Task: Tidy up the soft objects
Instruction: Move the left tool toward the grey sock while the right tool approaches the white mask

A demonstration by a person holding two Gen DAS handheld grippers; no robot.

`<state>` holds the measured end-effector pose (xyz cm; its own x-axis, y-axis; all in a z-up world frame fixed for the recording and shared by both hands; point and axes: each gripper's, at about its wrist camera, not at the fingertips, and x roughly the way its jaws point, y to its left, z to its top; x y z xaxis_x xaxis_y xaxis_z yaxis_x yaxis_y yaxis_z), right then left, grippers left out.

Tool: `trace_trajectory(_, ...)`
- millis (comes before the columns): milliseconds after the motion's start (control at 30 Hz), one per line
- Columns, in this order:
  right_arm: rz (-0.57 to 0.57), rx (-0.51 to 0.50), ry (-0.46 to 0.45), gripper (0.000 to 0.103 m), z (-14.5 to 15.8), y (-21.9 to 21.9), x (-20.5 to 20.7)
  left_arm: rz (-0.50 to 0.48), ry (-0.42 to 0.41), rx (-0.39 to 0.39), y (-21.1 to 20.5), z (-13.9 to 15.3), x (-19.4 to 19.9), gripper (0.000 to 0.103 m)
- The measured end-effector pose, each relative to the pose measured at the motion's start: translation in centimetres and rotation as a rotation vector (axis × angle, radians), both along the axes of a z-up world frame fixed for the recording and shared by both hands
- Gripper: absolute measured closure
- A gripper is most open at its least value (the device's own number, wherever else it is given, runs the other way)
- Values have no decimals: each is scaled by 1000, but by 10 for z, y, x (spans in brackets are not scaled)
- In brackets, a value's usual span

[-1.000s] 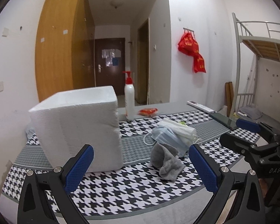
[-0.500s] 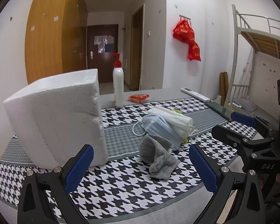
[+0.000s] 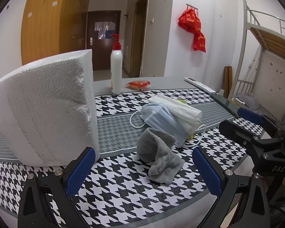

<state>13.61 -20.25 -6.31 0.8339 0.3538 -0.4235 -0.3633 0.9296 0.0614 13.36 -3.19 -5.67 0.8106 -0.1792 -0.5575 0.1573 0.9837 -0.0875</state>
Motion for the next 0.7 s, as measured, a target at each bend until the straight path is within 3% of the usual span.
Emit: trace_trajectory(700, 14, -29, 39, 0, 0, 2, 28, -28, 53, 46, -10, -15, 24, 2)
